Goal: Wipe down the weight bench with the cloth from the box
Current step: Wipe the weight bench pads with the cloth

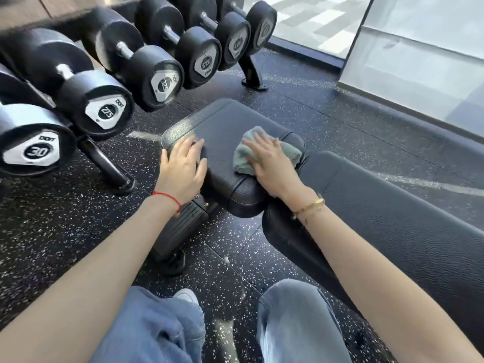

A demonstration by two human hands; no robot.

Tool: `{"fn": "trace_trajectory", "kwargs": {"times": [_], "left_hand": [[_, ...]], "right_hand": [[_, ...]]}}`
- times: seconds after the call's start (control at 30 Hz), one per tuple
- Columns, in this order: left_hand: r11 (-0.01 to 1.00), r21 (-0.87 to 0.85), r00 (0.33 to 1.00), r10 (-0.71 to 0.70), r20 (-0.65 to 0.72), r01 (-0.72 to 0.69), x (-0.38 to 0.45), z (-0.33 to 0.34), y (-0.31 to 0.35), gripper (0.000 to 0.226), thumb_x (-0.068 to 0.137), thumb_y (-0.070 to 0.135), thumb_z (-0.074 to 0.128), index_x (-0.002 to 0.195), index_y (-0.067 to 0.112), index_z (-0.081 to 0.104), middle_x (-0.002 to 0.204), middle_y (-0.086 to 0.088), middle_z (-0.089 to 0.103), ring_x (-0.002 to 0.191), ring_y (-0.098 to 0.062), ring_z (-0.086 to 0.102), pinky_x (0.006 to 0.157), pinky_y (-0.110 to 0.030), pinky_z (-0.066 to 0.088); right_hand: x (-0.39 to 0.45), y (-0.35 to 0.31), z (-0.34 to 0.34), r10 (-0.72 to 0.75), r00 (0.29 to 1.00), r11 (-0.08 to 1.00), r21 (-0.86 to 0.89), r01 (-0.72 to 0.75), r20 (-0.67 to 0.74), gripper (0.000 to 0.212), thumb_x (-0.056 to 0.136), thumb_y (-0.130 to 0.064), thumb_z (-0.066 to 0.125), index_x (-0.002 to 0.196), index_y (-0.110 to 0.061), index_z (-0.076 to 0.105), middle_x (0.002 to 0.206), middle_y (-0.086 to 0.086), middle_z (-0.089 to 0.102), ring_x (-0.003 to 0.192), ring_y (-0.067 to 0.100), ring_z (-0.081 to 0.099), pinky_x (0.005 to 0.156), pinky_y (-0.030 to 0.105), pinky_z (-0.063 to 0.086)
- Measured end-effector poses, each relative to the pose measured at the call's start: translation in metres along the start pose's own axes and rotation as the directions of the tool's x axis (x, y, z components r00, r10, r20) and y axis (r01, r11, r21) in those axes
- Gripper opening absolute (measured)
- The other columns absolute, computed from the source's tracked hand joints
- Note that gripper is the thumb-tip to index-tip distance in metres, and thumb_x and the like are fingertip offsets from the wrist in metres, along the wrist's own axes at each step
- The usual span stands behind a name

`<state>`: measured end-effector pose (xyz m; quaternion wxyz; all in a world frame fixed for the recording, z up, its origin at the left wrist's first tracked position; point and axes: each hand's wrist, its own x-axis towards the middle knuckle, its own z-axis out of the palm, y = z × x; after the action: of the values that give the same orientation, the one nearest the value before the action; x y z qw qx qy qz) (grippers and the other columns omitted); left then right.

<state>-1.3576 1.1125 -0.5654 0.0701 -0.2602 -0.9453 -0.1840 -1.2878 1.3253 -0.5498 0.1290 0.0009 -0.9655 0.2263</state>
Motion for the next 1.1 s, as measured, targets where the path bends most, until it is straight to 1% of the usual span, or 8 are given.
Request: {"fn": "trace_trajectory", "kwargs": {"times": [0.13,0.27,0.43,0.67,0.77,0.87,0.93,1.1], "left_hand": [[1.0,0.012,0.999,-0.028,0.028,0.027,0.003,0.004,-0.003,0.051,0.102,0.031,0.04,0.151,0.019,0.033,0.16,-0.006,0.026,0.15,-0.022,0.015,0.12,-0.056,0.01],[1.0,0.009,0.999,-0.017,0.046,0.017,0.002,0.002,-0.002,0.051,0.103,0.034,0.037,0.153,0.023,0.03,0.162,-0.003,0.023,0.151,-0.021,0.011,0.12,-0.056,0.008],[0.999,0.041,0.996,-0.01,0.093,0.007,0.0,0.0,-0.008,0.053,0.105,0.039,0.032,0.156,0.028,0.022,0.164,0.002,0.015,0.152,-0.018,0.005,0.12,-0.057,0.006],[0.999,0.033,0.995,-0.011,0.1,0.008,-0.001,0.0,-0.008,0.054,0.104,0.039,0.031,0.156,0.028,0.02,0.164,0.002,0.015,0.152,-0.018,0.004,0.12,-0.057,0.005],[1.0,0.021,0.995,-0.014,0.102,0.012,0.0,-0.001,-0.007,0.054,0.104,0.039,0.031,0.156,0.028,0.021,0.164,0.002,0.015,0.152,-0.018,0.004,0.12,-0.057,0.005],[1.0,0.018,0.994,-0.026,0.11,0.024,-0.001,-0.001,-0.006,0.054,0.104,0.039,0.031,0.156,0.029,0.02,0.164,0.003,0.014,0.152,-0.017,0.003,0.12,-0.057,0.005],[0.999,0.019,0.992,-0.036,0.124,0.034,0.001,-0.001,-0.006,0.054,0.104,0.039,0.031,0.156,0.029,0.019,0.164,0.003,0.012,0.152,-0.017,0.002,0.121,-0.057,0.004],[0.999,0.042,0.989,-0.037,0.147,0.031,0.001,-0.004,-0.006,0.054,0.104,0.04,0.029,0.156,0.031,0.016,0.165,0.005,0.011,0.152,-0.016,0.001,0.12,-0.058,0.004]], "right_hand": [[-0.055,-0.026,0.007,-0.32,0.939,0.946,0.085,0.311,0.127,0.057,0.093,-0.006,0.043,0.148,-0.022,0.033,0.158,0.003,0.021,0.148,0.016,0.009,0.121,0.038,0.001],[-0.016,0.026,-0.013,-0.113,0.993,0.993,0.025,0.112,0.017,0.054,0.096,-0.008,0.045,0.145,-0.027,0.037,0.157,-0.001,0.024,0.147,0.014,0.013,0.121,0.041,0.008],[0.05,0.048,-0.011,0.132,0.988,0.989,-0.064,-0.137,-0.076,0.037,0.097,-0.014,0.042,0.133,-0.018,0.05,0.146,0.01,0.043,0.14,0.029,0.031,0.117,0.051,0.015],[-0.04,0.003,-0.008,-0.215,0.972,0.975,0.068,0.21,0.095,0.046,0.1,-0.019,0.044,0.145,-0.026,0.038,0.157,-0.002,0.025,0.148,0.014,0.011,0.12,0.032,0.003],[-0.034,0.022,-0.016,-0.179,0.982,0.982,0.065,0.175,0.057,0.044,0.101,-0.021,0.041,0.144,-0.028,0.039,0.156,-0.005,0.028,0.147,0.011,0.015,0.121,0.034,0.007],[0.023,0.04,-0.011,-0.007,0.999,1.0,-0.021,0.006,-0.039,0.044,0.096,-0.014,0.042,0.137,-0.026,0.048,0.153,0.003,0.034,0.146,0.021,0.022,0.119,0.05,0.014],[0.054,0.035,-0.003,0.087,0.995,0.994,-0.069,-0.089,-0.04,0.041,0.096,-0.014,0.042,0.135,-0.024,0.05,0.153,0.008,0.034,0.145,0.025,0.022,0.119,0.05,0.01],[0.017,-0.01,0.009,-0.198,0.976,0.98,0.017,0.197,0.088,0.048,0.094,-0.009,0.047,0.141,-0.021,0.044,0.154,0.004,0.032,0.147,0.022,0.017,0.12,0.044,0.006]]}}
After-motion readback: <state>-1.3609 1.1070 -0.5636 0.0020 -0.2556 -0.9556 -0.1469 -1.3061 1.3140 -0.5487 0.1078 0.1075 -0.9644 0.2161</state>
